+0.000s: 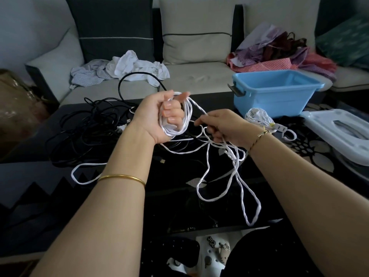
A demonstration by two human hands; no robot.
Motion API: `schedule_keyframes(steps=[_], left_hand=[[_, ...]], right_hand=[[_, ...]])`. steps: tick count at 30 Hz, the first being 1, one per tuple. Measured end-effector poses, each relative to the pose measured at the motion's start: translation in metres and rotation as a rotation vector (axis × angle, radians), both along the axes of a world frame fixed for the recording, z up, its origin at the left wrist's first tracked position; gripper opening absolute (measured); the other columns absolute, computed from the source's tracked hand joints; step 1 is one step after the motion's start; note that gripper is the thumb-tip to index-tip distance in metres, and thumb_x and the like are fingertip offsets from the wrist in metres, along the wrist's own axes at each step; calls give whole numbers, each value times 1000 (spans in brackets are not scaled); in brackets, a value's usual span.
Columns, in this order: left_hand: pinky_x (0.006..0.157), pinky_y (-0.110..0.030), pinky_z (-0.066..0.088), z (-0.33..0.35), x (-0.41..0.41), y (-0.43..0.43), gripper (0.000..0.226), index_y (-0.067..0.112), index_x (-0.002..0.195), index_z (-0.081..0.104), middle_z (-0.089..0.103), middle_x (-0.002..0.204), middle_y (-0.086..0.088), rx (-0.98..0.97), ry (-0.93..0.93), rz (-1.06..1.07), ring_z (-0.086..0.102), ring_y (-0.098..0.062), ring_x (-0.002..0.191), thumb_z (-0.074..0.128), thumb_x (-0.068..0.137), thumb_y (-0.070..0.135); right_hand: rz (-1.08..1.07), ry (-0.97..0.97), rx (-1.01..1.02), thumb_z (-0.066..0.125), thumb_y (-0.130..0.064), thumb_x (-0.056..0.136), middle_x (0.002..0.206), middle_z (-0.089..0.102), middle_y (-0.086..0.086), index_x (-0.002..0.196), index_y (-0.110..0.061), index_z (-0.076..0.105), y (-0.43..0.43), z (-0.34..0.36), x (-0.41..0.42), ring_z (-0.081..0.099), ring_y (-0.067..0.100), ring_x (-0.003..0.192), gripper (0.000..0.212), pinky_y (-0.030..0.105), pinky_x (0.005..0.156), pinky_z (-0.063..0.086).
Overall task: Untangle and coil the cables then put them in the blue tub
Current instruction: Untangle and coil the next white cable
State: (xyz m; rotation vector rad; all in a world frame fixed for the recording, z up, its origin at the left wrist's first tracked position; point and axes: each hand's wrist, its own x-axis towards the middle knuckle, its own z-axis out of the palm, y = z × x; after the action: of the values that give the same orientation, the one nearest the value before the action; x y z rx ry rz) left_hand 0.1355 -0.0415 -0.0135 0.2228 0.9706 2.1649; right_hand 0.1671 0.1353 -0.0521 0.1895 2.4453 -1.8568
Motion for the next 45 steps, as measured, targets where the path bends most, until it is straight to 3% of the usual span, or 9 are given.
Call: schedule_keyframes(steps=[5,9,15,18,23,27,33,37,45], left_hand=[[37,-15,39,-4,-11,-7,29,-7,91,61,46,44,4,482,-162,142,43,-7,35,40,93,13],[61,-29,56,-4,-17,-4,25,2,95,53,52,64,-4,540,-144,375,53,-10,55,35,104,16],[85,-50,49,-5,-11,15,24,10,81,48,52,66,0,63,163,713,54,-8,58,41,103,17],[73,-37,54,-11,-11,19,21,10,82,48,57,65,0,-341,553,841,56,-6,51,42,101,14],[59,-17,45,-17,-7,20,14,3,92,44,62,76,-7,-741,1037,832,54,-10,57,42,99,14],[60,-27,43,-21,-9,19,18,0,91,43,64,72,-8,-945,1153,732,55,-12,56,40,99,16],[47,-27,42,-14,-2,21,27,7,83,47,60,62,-9,-979,1149,377,50,-13,40,50,93,31],[52,-27,40,-6,5,20,18,13,85,48,53,67,-2,-1053,1123,184,49,-14,56,62,79,22],[59,-34,25,-18,-10,10,41,16,64,26,33,65,-3,-1256,1327,414,31,-23,64,60,86,23]], right_hand=[[314,-87,225,51,-13,97,61,54,5,106,-3,64,-13,12,10,49,11,41,19,20,45,44],[501,-101,408,54,-5,94,75,65,10,110,-7,62,-30,19,18,62,10,54,18,17,54,51],[507,-9,431,59,1,88,73,68,10,95,0,64,-36,35,22,68,16,62,10,21,61,55],[493,12,470,59,3,85,84,69,21,95,3,63,-41,36,22,67,19,61,10,29,67,58],[243,171,545,58,6,79,65,62,0,84,-4,69,-31,40,20,59,5,53,16,16,55,49],[56,337,755,68,-15,79,64,56,-12,80,-13,70,-25,40,15,51,3,59,2,10,55,39],[-111,451,847,65,-19,78,91,65,-3,92,-20,62,-26,35,9,60,20,90,14,37,77,51],[-155,501,985,67,-32,80,106,60,-4,100,-22,60,-20,31,8,57,20,98,24,33,75,44],[-169,421,960,66,-38,83,95,67,-7,85,-27,66,-16,31,5,61,16,92,11,28,69,43]])
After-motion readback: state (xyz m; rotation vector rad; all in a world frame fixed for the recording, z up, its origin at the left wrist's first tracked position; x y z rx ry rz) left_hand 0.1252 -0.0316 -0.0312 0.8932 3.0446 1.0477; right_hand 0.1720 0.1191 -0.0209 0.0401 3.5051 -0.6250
